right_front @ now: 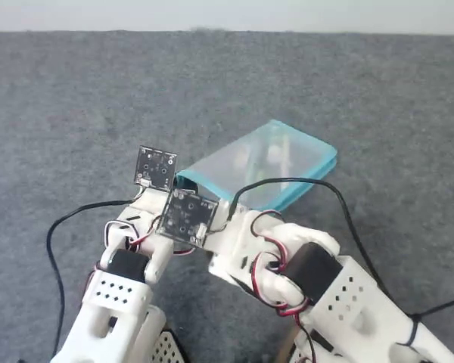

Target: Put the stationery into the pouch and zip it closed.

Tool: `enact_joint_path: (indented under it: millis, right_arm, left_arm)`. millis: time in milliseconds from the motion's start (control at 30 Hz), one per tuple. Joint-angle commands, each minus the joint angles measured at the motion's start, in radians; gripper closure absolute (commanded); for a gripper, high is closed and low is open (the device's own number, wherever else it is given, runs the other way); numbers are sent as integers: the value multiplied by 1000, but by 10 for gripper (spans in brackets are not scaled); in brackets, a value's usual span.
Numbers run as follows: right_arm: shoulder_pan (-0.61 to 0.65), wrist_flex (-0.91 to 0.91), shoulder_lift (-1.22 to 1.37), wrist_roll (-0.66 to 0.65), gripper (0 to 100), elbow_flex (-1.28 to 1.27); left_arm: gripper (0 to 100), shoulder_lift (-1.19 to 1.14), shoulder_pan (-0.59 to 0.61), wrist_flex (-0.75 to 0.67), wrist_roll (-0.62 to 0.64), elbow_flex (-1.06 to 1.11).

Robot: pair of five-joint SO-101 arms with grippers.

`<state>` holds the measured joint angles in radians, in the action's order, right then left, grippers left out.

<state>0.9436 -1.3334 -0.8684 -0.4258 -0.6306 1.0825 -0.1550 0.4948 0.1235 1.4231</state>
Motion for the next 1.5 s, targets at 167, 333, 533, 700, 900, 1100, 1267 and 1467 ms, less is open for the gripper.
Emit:
enact_joint_path:
  millis: [167, 333, 533, 700, 900, 1100, 1267, 1467]
  right_arm:
    - [-1, -203, -185, -130, 723, 68]
    - [-58, -177, -219, -164, 724, -34]
    - [-308, 165, -219, -318, 724, -351]
    - [-415, 329, -219, -377, 724, -466]
    - [-421, 421, -217, -381, 689, -502]
    - [-424, 496, -87, -382, 682, -502]
    - [-418, 552, 59, -384, 682, -486]
    - [-400, 535, 102, -384, 682, -485]
  left_arm:
    - [991, 11, 35, -6, -6, -35]
    - [991, 11, 34, -3, -6, -35]
    - [991, 12, 37, 23, -6, -44]
    - [991, 12, 32, 23, -6, -45]
    - [990, 12, 32, 21, -6, -45]
    - [990, 12, 32, 21, -6, -47]
    - [990, 12, 32, 21, -6, -47]
    - [990, 12, 32, 21, -6, -47]
